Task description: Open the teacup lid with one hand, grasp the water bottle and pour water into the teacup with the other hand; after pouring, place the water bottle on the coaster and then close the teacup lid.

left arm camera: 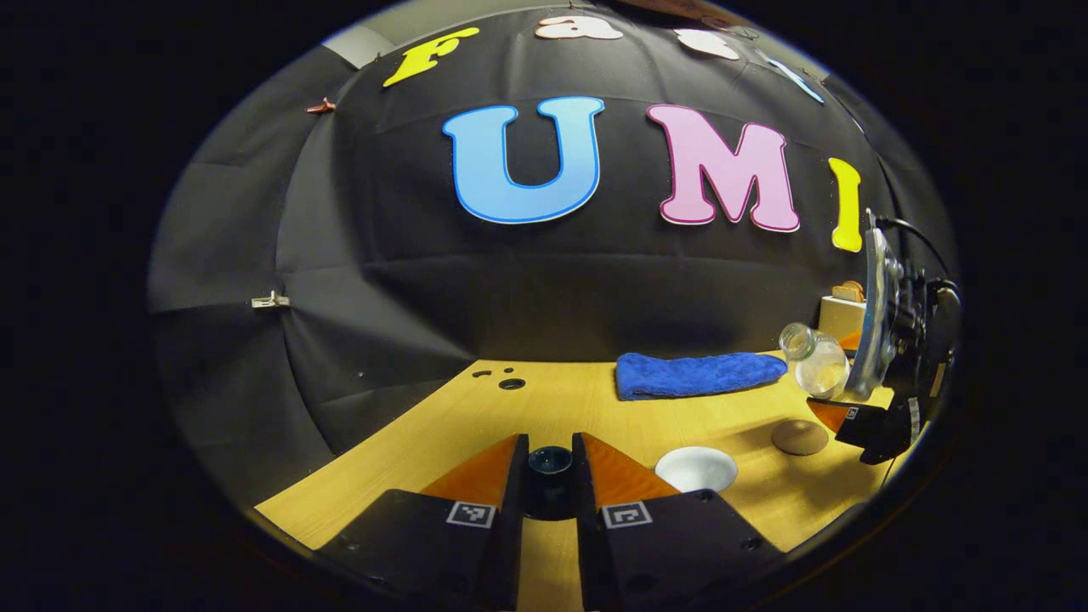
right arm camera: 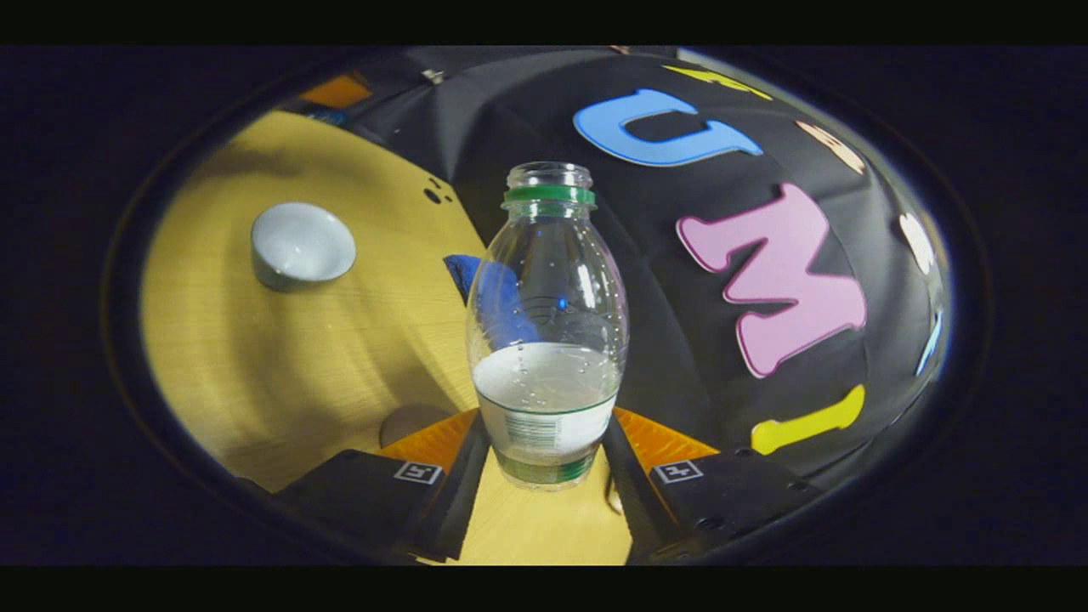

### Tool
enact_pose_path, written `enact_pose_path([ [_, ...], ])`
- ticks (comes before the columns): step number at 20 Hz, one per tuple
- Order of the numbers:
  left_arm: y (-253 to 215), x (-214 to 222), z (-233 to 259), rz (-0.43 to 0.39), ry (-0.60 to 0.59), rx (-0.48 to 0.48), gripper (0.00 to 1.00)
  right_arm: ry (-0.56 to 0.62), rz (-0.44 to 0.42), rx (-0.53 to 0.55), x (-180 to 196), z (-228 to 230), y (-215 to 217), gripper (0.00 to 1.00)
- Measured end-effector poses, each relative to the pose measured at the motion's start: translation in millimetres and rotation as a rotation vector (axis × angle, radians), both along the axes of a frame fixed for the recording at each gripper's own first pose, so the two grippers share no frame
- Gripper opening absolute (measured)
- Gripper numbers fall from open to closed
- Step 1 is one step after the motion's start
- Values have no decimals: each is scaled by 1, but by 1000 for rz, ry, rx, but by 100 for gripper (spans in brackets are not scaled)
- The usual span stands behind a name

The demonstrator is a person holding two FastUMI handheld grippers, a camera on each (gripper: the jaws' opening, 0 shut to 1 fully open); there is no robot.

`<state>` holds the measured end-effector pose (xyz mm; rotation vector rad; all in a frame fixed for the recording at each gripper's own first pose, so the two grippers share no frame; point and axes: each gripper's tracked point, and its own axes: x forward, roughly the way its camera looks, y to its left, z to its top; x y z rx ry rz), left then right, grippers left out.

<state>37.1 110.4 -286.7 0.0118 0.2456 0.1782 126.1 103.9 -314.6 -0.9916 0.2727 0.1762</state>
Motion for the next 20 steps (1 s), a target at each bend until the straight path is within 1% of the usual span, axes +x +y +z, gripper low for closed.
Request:
enact_pose_path([
  [2,5,-3,-3,8,4,-4,31,-1,24,-59,8,-3,3,75],
  [3,7,-4,-4,12,7,-6,31,2,37,-76,4,-2,6,75],
  [4,8,-5,-6,14,9,-7,28,1,47,-93,2,-1,8,75],
  [5,10,-5,-8,16,10,-7,28,0,60,-116,0,-1,9,75],
  [6,12,-5,-9,17,11,-7,28,-6,71,-145,0,0,10,72],
  [7,14,-6,-10,19,12,-5,31,-10,87,-174,-1,1,13,72],
  [8,16,-7,-11,20,13,-3,31,-14,97,-204,-2,1,16,75],
  [9,18,-7,-13,21,15,-1,31,-17,108,-230,-3,2,18,75],
  [10,20,-7,-15,22,18,-1,28,-21,115,-255,-4,2,18,75],
  [11,23,-7,-16,24,20,-1,27,-24,123,-283,-4,2,20,75],
  [12,23,-8,-17,25,20,1,28,-29,129,-315,-5,1,20,75],
  [13,25,-9,-17,27,20,5,31,-37,141,-342,-6,2,21,75],
  [14,27,-9,-18,29,19,11,28,-42,150,-365,-9,2,23,75],
  [15,28,-9,-18,29,20,14,28,-42,156,-378,-12,0,23,75],
  [16,29,-10,-20,29,23,14,28,-41,161,-389,-7,2,20,75],
  [17,30,-11,-20,30,27,13,31,-43,165,-399,-5,4,19,75],
  [18,30,-12,-21,31,28,11,28,-48,166,-413,-3,5,18,75],
  [19,30,-11,-21,31,28,11,31,-53,170,-425,-3,6,18,75],
  [20,31,-13,-22,32,28,14,31,-66,178,-445,-1,9,18,75],
])
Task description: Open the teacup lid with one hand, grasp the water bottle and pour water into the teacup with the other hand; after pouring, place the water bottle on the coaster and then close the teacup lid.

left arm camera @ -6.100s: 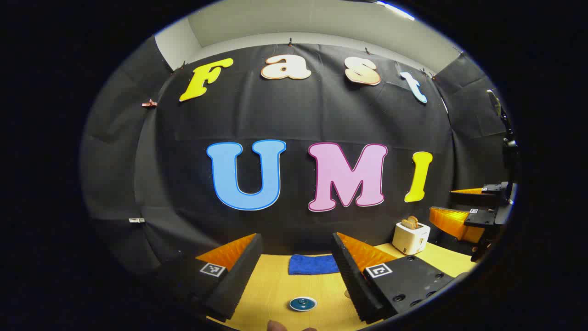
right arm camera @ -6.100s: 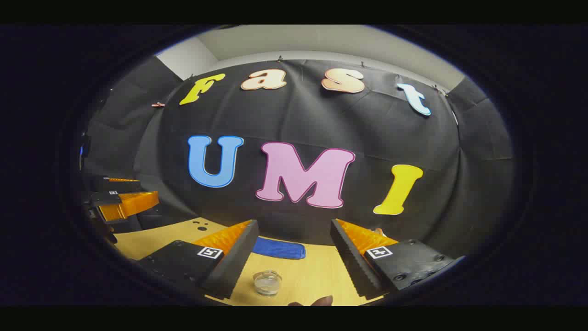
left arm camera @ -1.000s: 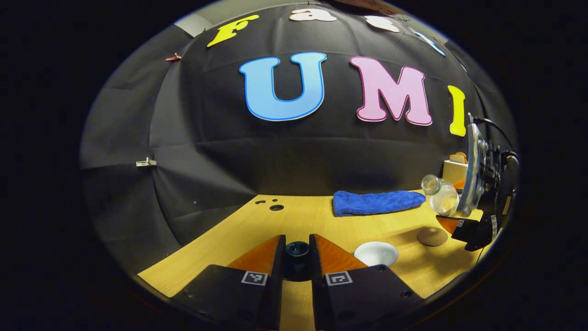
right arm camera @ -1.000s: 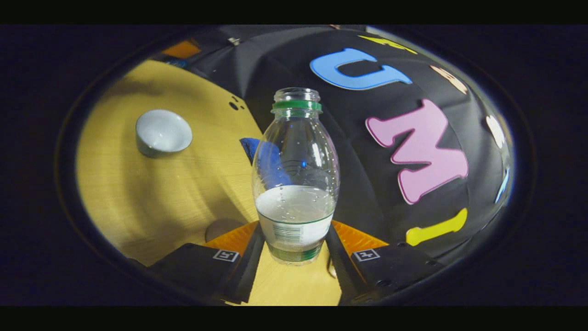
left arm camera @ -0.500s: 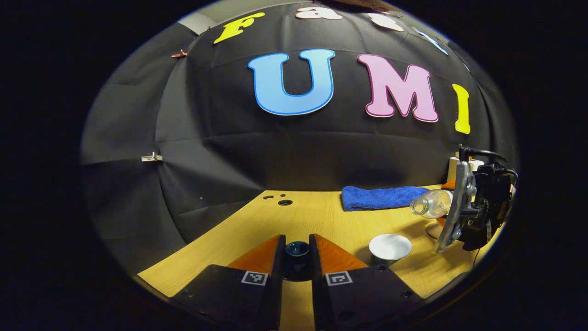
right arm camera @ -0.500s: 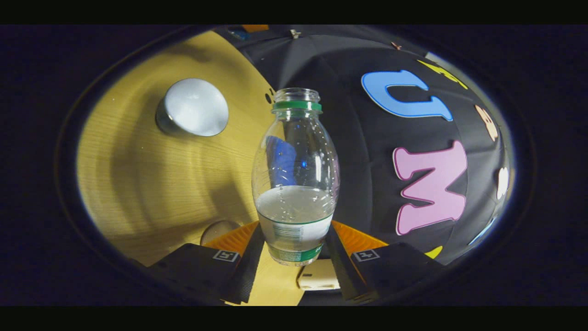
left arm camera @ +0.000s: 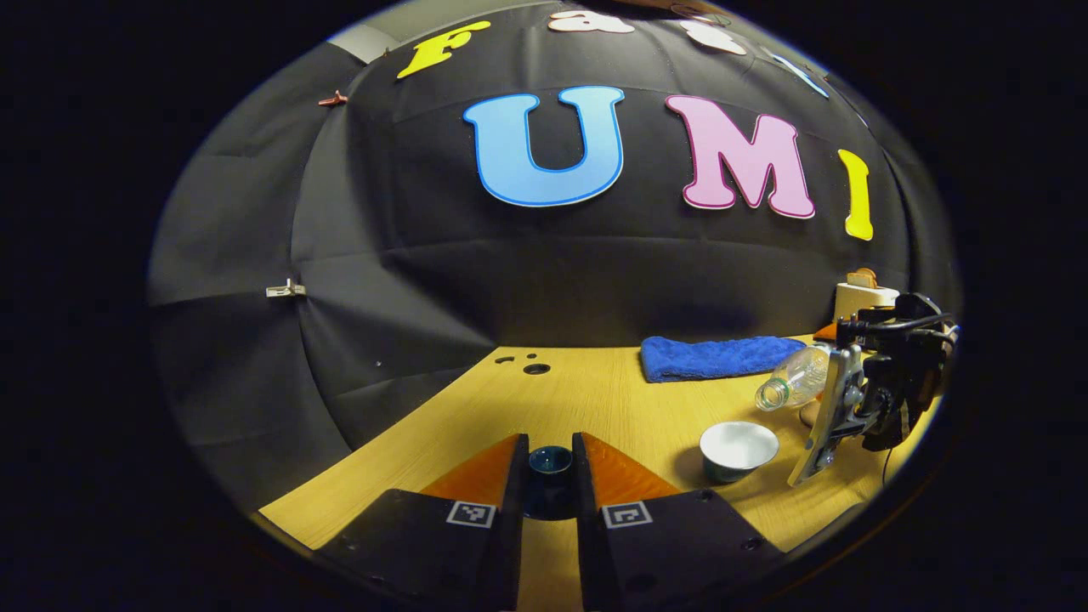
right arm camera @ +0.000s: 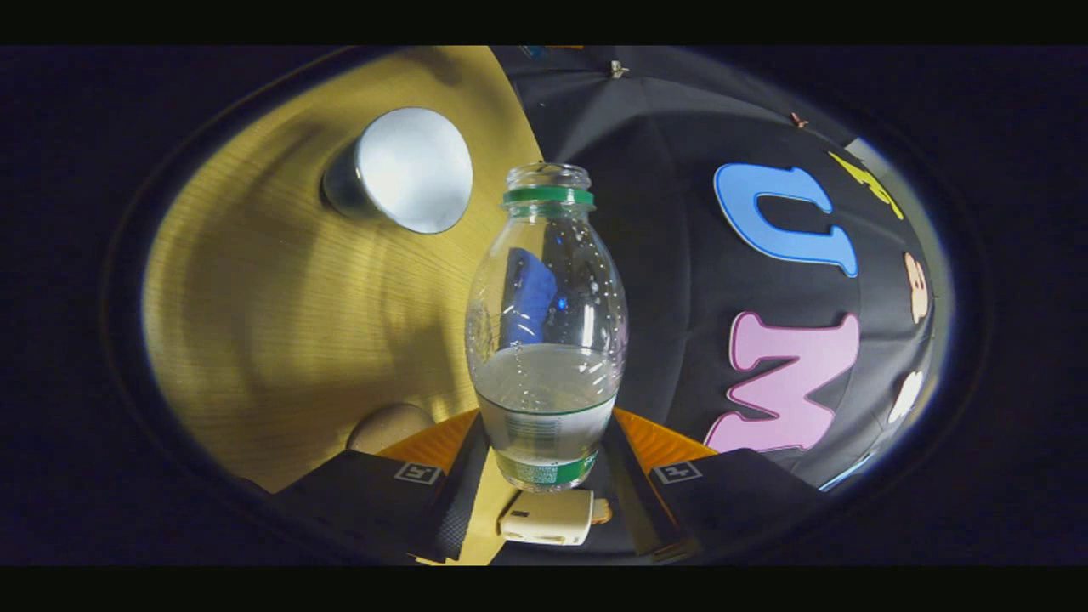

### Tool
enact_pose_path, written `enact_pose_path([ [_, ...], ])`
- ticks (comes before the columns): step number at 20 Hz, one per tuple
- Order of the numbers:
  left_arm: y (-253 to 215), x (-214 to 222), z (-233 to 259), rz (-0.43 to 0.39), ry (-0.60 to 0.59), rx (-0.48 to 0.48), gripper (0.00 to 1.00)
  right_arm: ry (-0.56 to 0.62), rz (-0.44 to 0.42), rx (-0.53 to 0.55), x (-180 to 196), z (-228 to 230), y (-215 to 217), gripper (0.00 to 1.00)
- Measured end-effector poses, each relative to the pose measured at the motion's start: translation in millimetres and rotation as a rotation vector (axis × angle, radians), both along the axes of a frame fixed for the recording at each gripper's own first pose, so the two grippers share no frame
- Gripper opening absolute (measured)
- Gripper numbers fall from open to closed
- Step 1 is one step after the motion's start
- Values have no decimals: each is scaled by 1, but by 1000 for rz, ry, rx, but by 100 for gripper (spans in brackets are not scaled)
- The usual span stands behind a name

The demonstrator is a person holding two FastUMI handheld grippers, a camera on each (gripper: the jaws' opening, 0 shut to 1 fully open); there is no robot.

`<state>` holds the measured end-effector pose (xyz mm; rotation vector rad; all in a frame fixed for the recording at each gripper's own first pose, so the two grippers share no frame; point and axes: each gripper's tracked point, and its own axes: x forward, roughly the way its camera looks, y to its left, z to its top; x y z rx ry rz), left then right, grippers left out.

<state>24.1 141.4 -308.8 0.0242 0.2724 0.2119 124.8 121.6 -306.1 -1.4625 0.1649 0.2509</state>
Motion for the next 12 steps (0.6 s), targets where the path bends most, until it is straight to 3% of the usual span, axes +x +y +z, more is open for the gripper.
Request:
enact_pose_path([
  [2,0,-1,-1,0,3,5,28,-20,28,-40,3,5,1,74],
  [12,1,0,-3,0,3,6,31,-131,91,-186,13,26,1,75],
])
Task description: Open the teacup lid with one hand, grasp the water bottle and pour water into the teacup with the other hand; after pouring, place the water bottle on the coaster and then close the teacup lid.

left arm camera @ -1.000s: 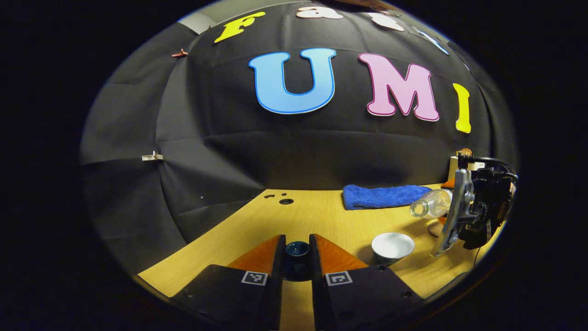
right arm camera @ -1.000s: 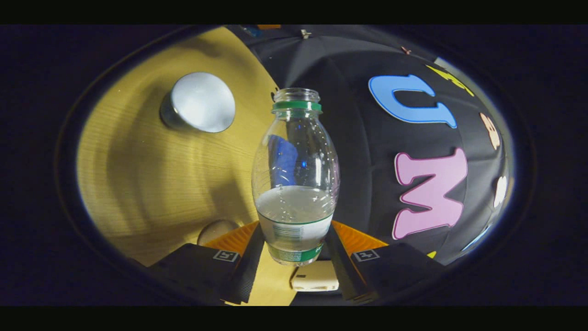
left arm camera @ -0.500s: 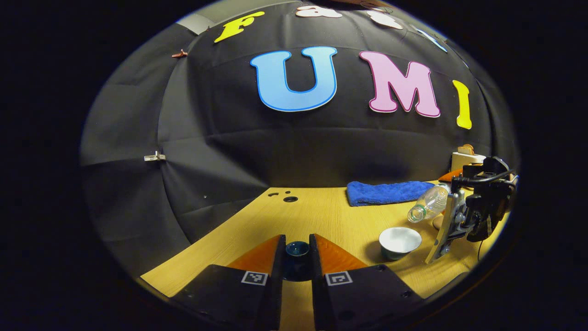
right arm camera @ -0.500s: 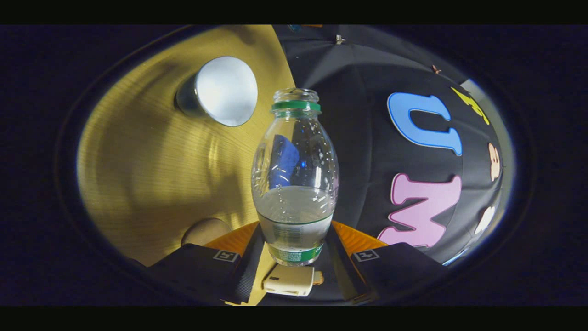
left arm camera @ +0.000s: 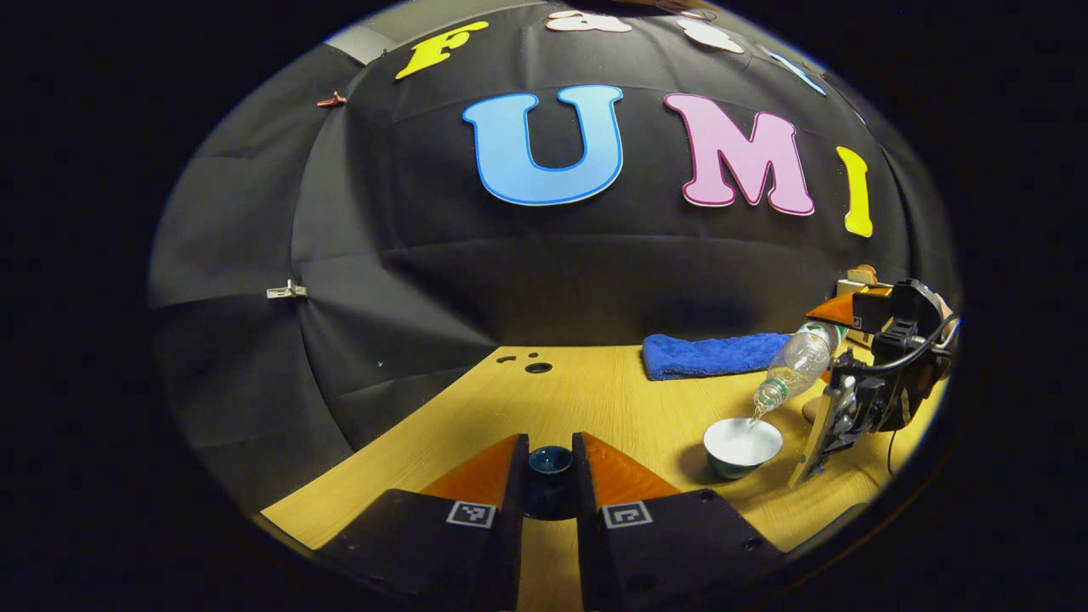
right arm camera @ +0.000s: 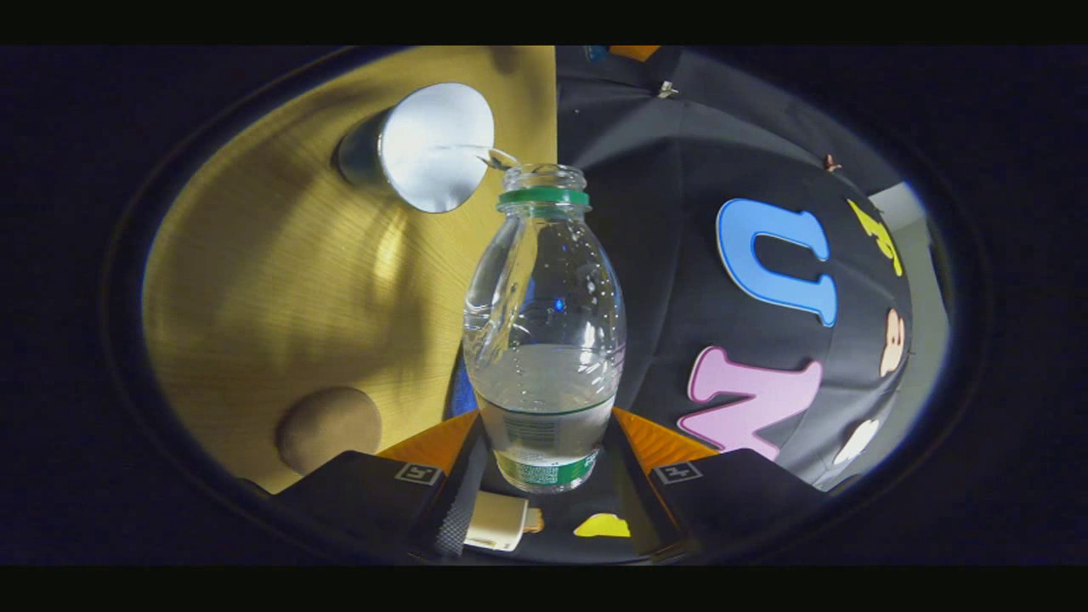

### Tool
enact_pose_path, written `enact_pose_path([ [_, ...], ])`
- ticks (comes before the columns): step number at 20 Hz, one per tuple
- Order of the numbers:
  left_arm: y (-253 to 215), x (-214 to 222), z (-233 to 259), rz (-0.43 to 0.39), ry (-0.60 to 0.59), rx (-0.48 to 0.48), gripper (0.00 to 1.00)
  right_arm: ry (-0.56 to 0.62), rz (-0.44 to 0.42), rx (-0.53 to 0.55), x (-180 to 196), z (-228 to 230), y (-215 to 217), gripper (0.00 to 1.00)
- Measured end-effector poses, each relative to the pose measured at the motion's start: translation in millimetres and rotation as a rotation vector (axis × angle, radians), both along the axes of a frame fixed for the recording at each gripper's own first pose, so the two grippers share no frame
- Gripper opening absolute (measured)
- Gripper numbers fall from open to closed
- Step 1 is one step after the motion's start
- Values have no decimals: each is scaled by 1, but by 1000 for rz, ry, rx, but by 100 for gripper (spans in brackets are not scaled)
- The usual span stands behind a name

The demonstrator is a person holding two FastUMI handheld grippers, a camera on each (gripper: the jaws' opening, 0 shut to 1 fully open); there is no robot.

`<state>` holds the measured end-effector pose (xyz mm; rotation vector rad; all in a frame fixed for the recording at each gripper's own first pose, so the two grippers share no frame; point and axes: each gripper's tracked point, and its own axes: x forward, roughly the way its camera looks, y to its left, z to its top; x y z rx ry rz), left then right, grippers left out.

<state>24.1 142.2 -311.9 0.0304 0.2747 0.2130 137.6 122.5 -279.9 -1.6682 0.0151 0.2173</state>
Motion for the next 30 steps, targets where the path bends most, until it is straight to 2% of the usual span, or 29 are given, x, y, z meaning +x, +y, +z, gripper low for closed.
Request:
enact_pose_path([
  [2,1,-1,0,1,2,-1,28,-29,25,-26,1,4,3,75],
  [4,1,-2,-1,3,3,0,28,-48,41,-50,2,8,4,74],
  [5,2,-1,-1,3,3,-1,31,-51,46,-58,3,10,5,71],
  [6,2,-2,-1,5,3,-1,31,-60,48,-66,4,12,4,74],
  [8,3,-3,-2,9,3,-8,31,-80,54,-82,5,15,5,75],
  [9,4,-3,-3,12,5,-11,28,-93,64,-96,6,18,5,75],
  [10,5,-3,-5,15,7,-13,31,-109,75,-111,8,22,6,75],
  [12,6,-5,-5,20,6,-16,31,-130,88,-131,9,27,7,75],
  [13,7,-6,-5,22,6,-16,28,-138,92,-134,10,28,7,74],
  [14,8,-6,-6,24,7,-14,31,-145,96,-134,10,28,8,74],
  [15,9,-6,-6,25,7,-14,28,-156,104,-137,10,30,9,74],
  [17,10,-7,-5,26,5,-14,31,-176,121,-150,11,32,10,74],
  [19,11,-6,-5,26,3,-12,28,-202,146,-175,10,36,14,74],
  [20,11,-7,-6,27,2,-13,28,-217,157,-189,10,39,16,78],
  [22,12,-9,-5,27,2,-15,27,-261,180,-211,10,44,20,71],
  [24,11,-11,-6,25,3,-16,31,-307,208,-236,10,48,24,71],
  [26,11,-15,-5,23,4,-15,27,-339,235,-247,11,52,27,74],
  [29,10,-17,-7,20,5,-19,31,-378,269,-272,12,57,32,74],
  [30,10,-17,-6,21,3,-22,27,-382,278,-275,11,56,34,74],
])
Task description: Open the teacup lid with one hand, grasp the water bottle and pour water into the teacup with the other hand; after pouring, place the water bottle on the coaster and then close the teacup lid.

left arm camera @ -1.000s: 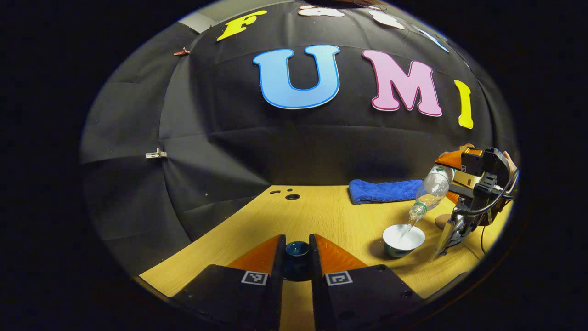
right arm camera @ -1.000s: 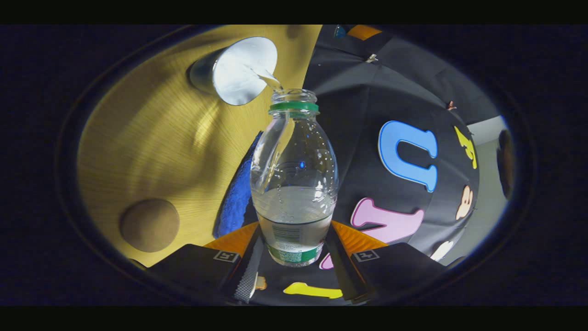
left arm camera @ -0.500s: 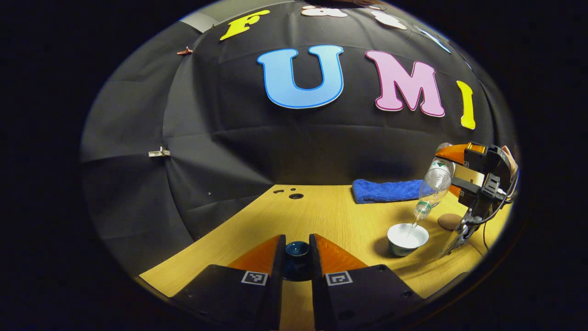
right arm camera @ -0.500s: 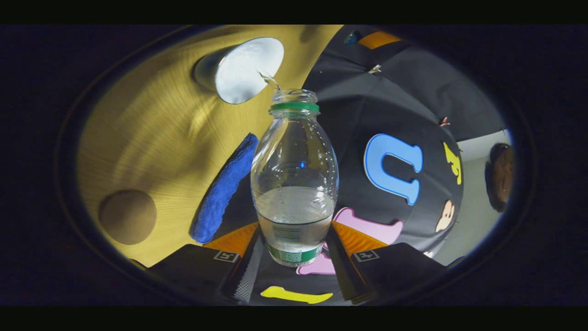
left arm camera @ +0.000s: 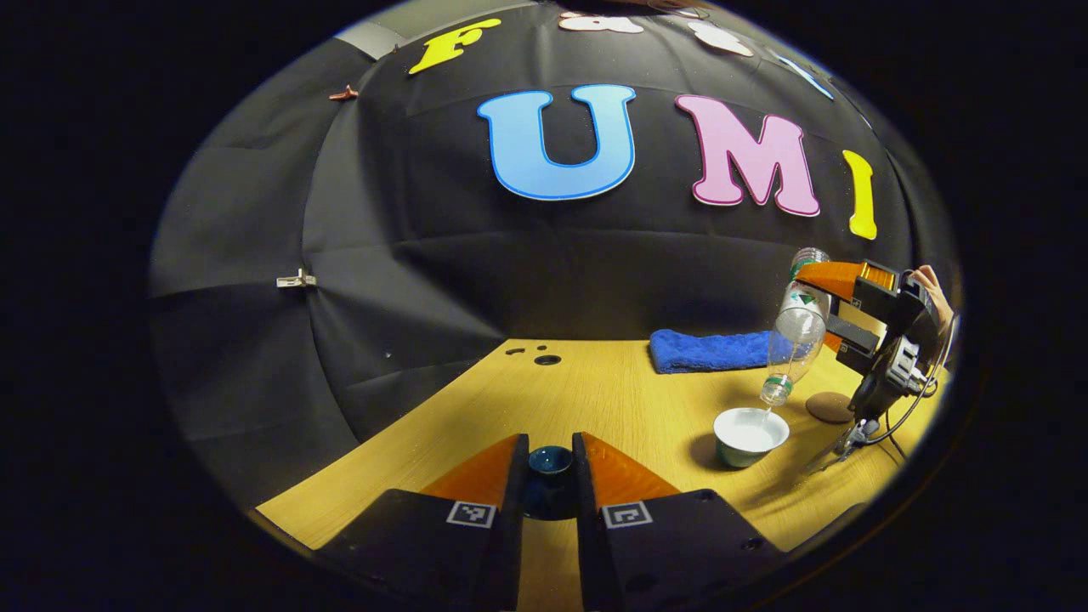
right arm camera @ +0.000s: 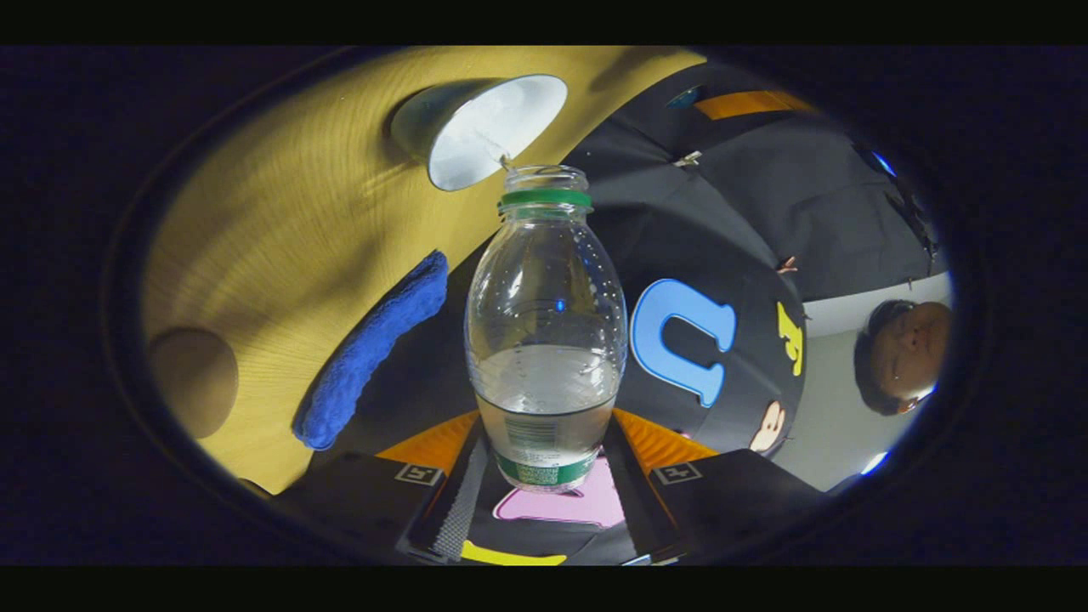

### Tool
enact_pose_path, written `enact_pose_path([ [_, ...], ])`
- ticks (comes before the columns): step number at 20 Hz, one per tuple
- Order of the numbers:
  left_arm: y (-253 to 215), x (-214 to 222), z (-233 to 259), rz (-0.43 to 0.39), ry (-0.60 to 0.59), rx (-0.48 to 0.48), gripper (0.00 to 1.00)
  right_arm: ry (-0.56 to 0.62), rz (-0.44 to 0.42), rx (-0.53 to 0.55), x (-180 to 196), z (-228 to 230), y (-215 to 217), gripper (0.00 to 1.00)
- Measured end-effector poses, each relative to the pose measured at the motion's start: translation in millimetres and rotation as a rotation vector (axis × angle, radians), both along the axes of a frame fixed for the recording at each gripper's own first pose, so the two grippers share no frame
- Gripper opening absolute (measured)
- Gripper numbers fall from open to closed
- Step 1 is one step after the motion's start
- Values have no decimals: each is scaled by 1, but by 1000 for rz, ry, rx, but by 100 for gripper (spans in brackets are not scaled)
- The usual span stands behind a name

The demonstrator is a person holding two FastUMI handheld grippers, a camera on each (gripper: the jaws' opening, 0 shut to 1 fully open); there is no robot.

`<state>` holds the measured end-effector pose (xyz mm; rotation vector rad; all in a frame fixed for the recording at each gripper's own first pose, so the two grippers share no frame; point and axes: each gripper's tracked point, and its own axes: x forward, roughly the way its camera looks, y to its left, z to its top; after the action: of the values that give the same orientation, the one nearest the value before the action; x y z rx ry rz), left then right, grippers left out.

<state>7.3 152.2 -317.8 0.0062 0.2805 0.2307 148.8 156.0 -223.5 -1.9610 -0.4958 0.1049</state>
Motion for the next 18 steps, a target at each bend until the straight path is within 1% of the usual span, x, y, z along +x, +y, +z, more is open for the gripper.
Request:
enact_pose_path([
  [3,-1,-4,2,3,-4,-7,27,-4,9,-10,-1,0,0,74],
  [4,-2,-4,0,3,-4,-10,31,0,7,-8,-1,0,0,74],
  [5,-2,-4,1,3,-4,-11,31,15,3,3,0,-2,-1,74],
  [6,-2,-5,2,4,-5,-11,28,42,-7,24,1,-8,-2,74],
  [7,-3,-5,3,4,-8,-11,28,86,-23,64,2,-14,-6,74],
  [8,-3,-6,4,5,-9,-12,27,128,-45,112,3,-21,-11,74],
  [9,-3,-6,5,6,-12,-11,31,170,-70,167,2,-27,-14,72],
  [10,-4,-5,6,7,-14,-10,28,216,-91,230,0,-33,-15,72],
  [11,-4,-4,7,7,-15,-10,27,268,-108,308,-2,-37,-14,77],
  [12,-4,-6,8,9,-16,-10,31,326,-124,387,-1,-35,-9,74],
  [14,-6,-5,9,12,-19,-13,31,442,-151,543,-6,-43,-8,73],
  [15,-7,-5,10,12,-19,-15,27,496,-164,616,-9,-49,-6,75],
  [16,-9,-5,10,14,-20,-16,31,546,-178,682,-12,-54,-7,75],
  [17,-10,-4,11,13,-20,-17,31,597,-190,746,-16,-58,-6,73],
  [18,-12,-3,12,13,-21,-18,31,647,-198,814,-20,-63,-6,75],
])
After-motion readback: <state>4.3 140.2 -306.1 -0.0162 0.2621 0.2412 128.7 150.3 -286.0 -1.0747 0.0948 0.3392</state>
